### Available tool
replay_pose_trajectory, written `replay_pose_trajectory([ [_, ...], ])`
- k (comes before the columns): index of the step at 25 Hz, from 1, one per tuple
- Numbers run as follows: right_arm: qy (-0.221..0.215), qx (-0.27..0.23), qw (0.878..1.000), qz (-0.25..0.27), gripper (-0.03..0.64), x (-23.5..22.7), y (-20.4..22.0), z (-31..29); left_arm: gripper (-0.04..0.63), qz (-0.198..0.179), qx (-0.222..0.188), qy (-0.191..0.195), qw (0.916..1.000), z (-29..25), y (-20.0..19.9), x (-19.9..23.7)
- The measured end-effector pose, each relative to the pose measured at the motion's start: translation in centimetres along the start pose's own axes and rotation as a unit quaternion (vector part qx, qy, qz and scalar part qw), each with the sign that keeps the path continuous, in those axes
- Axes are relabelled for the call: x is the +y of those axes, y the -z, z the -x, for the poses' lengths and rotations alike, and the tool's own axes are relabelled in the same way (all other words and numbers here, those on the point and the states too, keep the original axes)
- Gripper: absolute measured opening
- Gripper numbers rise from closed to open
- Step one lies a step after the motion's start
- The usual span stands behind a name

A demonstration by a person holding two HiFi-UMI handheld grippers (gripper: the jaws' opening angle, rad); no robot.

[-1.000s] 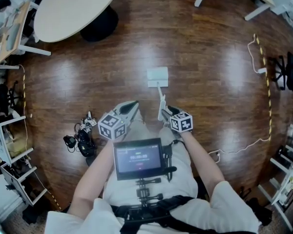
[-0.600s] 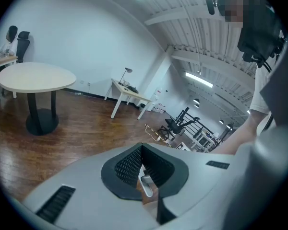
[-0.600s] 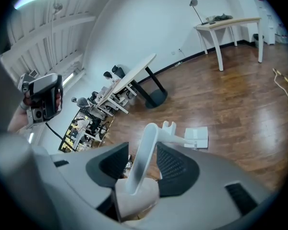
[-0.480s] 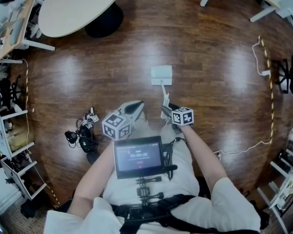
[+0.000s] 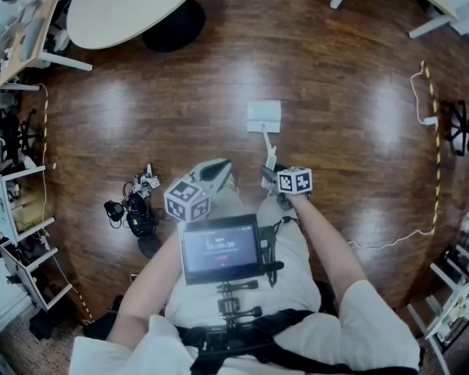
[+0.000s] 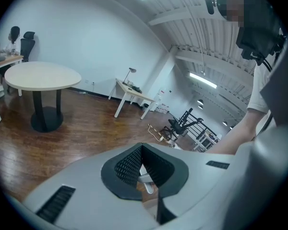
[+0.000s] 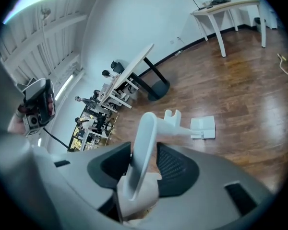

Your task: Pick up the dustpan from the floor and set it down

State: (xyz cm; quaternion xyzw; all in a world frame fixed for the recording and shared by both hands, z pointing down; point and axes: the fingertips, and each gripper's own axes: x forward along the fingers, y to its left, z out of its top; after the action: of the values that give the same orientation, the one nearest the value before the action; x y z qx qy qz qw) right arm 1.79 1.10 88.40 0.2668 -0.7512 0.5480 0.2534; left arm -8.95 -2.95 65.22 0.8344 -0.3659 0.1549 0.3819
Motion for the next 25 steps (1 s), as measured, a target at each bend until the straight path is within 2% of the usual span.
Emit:
replay_pose_trajectory([
  [3, -0.007, -0.006, 1.000, -0.011, 0.186, 0.1, 0.1, -0.5, -0.005, 0.002, -0.001, -0.006, 1.0000, 0.4, 0.0, 0.7],
  [8, -0.035, -0.032, 0.995, -0.089, 0.203, -0.3, 0.5, -1.1, -0.005, 0.004, -0.004, -0.015, 0.9999, 1.2, -0.1, 1.7],
  [12, -0.029, -0.036, 0.997, -0.061, 0.185, 0.2, 1.1, -1.2, -0.005, 0.006, -0.007, -0.016, 0.9998, 1.6, -0.1, 2.3],
  [15, 0.000, -0.039, 0.999, -0.010, 0.128, 0.6, 1.3, -0.6, -0.006, 0.007, -0.011, -0.016, 0.9998, 1.8, -0.1, 2.4],
  [16, 0.010, -0.041, 0.999, 0.000, 0.138, 0.5, 1.3, -0.4, -0.006, 0.006, -0.012, -0.016, 0.9998, 1.8, -0.2, 2.3],
  [19, 0.017, -0.050, 0.998, -0.018, 0.128, -0.1, 1.5, -0.1, -0.005, 0.008, -0.017, -0.020, 0.9996, 1.9, -0.5, 2.2],
  [25, -0.006, -0.053, 0.996, -0.070, 0.109, -0.3, 0.7, -0.1, -0.005, 0.009, -0.025, -0.025, 0.9993, 2.5, -0.6, 1.7],
])
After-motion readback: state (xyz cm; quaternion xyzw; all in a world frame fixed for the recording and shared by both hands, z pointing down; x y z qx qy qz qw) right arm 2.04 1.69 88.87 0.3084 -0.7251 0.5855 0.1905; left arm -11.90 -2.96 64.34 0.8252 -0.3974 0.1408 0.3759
